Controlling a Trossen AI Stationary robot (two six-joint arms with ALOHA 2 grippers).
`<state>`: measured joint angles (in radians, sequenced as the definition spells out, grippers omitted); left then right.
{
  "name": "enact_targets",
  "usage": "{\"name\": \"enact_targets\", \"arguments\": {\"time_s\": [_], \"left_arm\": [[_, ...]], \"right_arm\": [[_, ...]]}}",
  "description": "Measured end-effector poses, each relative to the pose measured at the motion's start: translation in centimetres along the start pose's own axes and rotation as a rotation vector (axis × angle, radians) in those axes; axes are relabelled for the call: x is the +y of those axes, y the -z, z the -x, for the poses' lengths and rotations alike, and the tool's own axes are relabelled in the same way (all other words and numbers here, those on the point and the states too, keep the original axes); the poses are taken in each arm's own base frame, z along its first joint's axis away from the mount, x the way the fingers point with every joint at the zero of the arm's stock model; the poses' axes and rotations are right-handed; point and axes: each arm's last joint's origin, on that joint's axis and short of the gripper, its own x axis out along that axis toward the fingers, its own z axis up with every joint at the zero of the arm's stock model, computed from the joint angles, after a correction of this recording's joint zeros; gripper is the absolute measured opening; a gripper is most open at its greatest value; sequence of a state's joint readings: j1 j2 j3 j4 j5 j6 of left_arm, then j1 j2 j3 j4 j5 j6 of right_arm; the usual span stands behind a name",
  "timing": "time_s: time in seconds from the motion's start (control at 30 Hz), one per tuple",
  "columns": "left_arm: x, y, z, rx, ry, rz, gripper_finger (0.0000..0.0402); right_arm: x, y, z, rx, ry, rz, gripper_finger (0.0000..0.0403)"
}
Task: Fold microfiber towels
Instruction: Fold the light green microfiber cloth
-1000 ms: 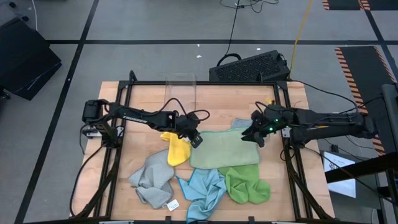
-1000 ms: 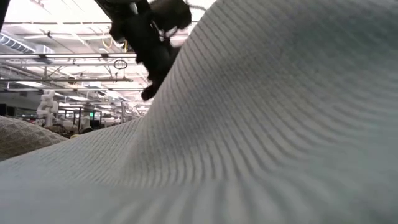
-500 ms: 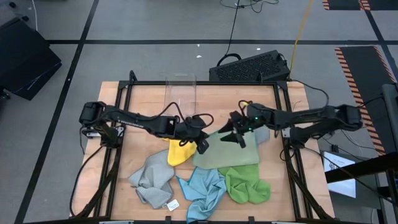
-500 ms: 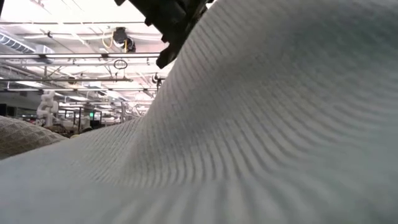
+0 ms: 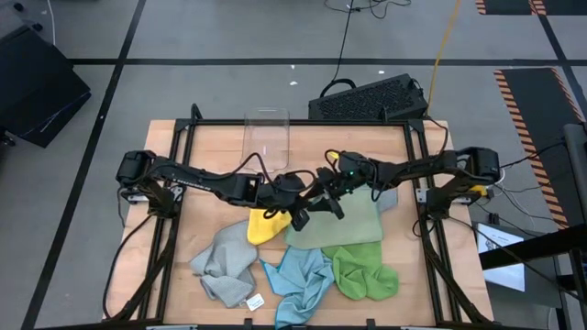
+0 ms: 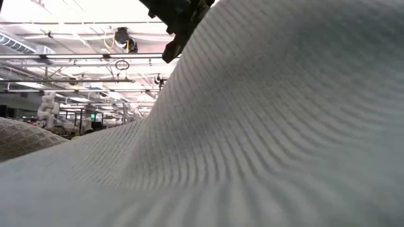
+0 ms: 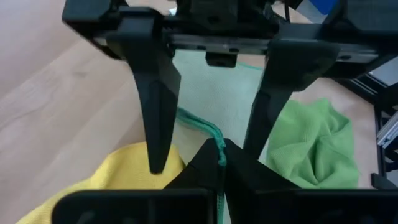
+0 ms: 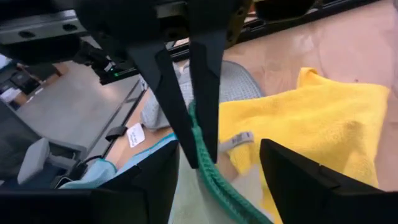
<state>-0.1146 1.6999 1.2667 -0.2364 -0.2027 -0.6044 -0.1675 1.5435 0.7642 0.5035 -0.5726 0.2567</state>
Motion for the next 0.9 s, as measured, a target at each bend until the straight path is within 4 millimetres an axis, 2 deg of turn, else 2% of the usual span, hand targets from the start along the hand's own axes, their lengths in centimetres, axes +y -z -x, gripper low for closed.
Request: {"name": "enact_targets", "arguments": {"time_s": [0.57, 0.63, 0.73, 0.9], "left_arm": [[0.17, 0.16, -0.01, 0.015, -0.020, 0.012, 0.0010], [0.25, 0.25, 0.00, 0.020, -0.032, 0.046, 0.0029], [0.27, 0.42, 0.02, 0.030, -0.045, 0.052, 0.0078], [-0.32, 0.96, 0.20, 0.043, -0.040, 0.051, 0.0183]], "right_arm": [[-0.64, 0.27, 0.33, 0.038, -0.031, 0.031, 0.0050], [-0.65, 0.31, 0.33, 0.042, -0.030, 0.033, 0.0032], [-0.71, 0.38, 0.36, 0.048, -0.026, 0.029, 0.0008], [-0.78, 0.41, 0.54, 0.058, -0.020, 0.025, 0.0008]]}}
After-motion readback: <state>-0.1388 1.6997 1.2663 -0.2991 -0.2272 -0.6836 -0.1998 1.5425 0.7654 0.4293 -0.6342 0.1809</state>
